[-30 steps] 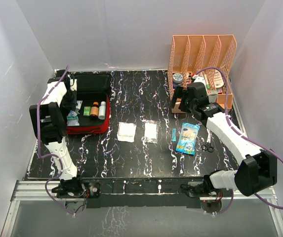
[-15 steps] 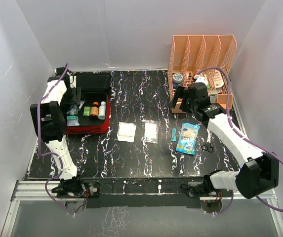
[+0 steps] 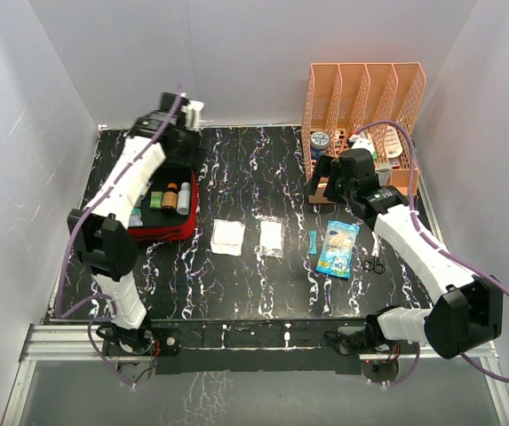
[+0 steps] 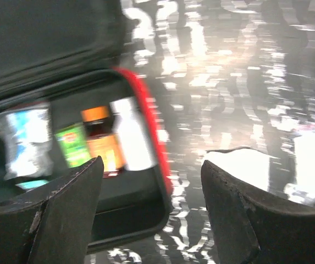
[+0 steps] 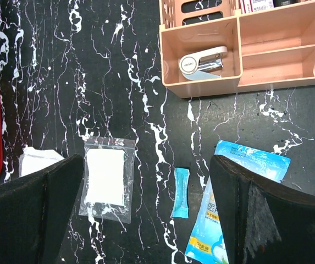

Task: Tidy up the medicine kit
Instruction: Place the medical item at the medicine pouch, then pick up the medical item at the center of the board.

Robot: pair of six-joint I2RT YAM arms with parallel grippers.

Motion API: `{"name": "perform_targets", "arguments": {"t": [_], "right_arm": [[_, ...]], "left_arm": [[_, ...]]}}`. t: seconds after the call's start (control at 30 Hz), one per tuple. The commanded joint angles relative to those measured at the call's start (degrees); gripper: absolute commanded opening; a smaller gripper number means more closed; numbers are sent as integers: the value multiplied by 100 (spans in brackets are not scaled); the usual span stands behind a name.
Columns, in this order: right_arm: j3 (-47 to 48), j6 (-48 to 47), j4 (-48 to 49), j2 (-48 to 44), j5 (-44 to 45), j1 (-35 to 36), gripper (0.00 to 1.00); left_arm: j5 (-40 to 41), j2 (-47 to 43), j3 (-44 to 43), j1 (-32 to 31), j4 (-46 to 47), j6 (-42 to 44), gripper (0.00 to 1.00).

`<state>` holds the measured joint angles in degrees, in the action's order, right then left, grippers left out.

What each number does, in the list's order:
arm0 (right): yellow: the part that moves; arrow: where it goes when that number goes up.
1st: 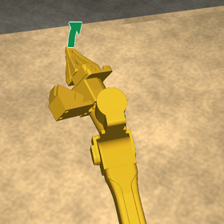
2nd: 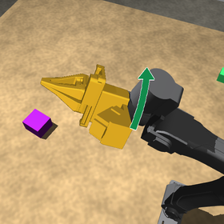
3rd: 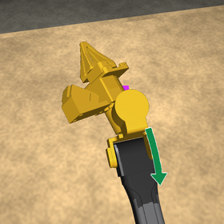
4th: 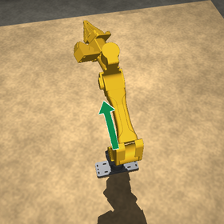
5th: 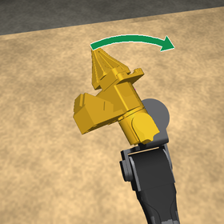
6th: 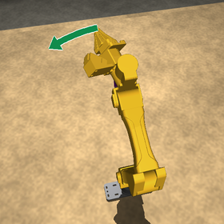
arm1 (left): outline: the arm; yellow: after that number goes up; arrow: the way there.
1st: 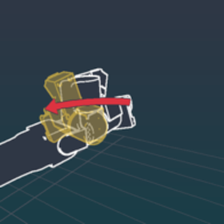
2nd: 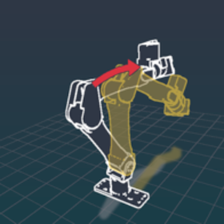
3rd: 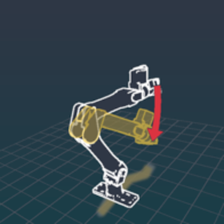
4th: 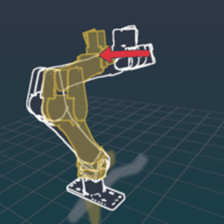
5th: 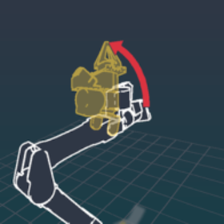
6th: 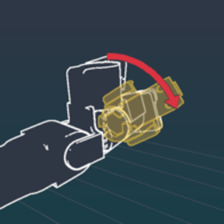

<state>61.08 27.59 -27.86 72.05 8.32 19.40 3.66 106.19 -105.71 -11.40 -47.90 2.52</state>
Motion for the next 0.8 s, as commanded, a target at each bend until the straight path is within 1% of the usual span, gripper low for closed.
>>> {"name": "perform_targets", "arguments": {"t": [0.0, 0.03, 0.13, 0.27, 0.33, 0.47, 0.77], "right_arm": [[255, 45, 218, -99, -26, 7, 98], [241, 44, 180, -148, 3, 6, 98], [96, 44, 96, -367, 82, 6, 98], [-35, 101, -64, -659, 225, 6, 98], [-75, 135, -144, -786, 289, 10, 98], [-126, 222, -290, -995, 357, 11, 98], [-284, 424, -613, -1380, 533, 11, 98]], "left_arm": [[338, -110, -108, -885, -550, -1331, 70], [485, -66, -79, -1025, -612, -1576, 70], [497, 134, 35, -1397, -815, -2034, 71], [580, 220, 360, -1912, -645, -2280, 72], [601, 268, 506, -2053, -559, -2440, 72], [449, 431, 874, -2115, -379, -2671, 72], [60, 912, 1202, -2149, -374, -3116, 72]]}}
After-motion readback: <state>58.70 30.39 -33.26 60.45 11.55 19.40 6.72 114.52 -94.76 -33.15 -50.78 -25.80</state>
